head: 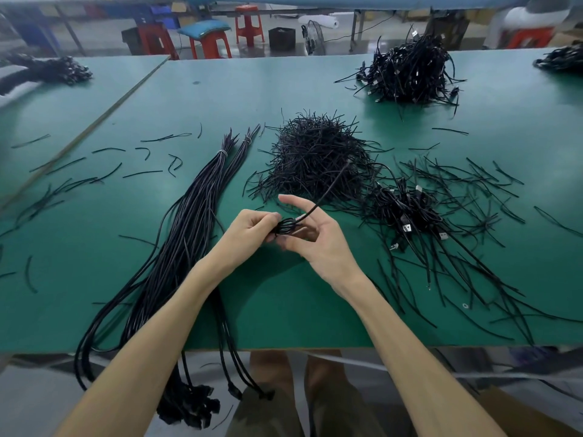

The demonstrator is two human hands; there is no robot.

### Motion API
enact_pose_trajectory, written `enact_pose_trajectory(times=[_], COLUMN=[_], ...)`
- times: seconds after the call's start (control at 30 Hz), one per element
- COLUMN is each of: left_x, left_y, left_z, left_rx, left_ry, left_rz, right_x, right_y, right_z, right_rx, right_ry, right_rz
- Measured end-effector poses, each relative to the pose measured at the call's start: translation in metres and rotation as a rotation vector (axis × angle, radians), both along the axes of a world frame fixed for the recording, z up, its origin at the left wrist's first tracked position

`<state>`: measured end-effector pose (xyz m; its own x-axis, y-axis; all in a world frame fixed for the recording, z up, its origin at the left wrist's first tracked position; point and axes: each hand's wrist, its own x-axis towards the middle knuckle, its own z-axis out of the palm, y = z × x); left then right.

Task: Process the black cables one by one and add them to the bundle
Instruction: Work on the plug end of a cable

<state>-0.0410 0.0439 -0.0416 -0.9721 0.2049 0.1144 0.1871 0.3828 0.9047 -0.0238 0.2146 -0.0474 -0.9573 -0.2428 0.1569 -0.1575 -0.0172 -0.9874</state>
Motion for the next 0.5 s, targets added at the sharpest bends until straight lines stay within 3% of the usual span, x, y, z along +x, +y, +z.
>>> enact_pose_trajectory(times=[0.5], left_x=[0.0021], left_y=[0.003], left_z=[-0.0005], left_rx=[-0.009], left_ry=[0.046], left_rz=[0.097], right_x=[0.003], right_y=[-0.0032], right_z=[-0.0009], right_rx=[0.286], right_ry=[0.09], right_rz=[-0.144])
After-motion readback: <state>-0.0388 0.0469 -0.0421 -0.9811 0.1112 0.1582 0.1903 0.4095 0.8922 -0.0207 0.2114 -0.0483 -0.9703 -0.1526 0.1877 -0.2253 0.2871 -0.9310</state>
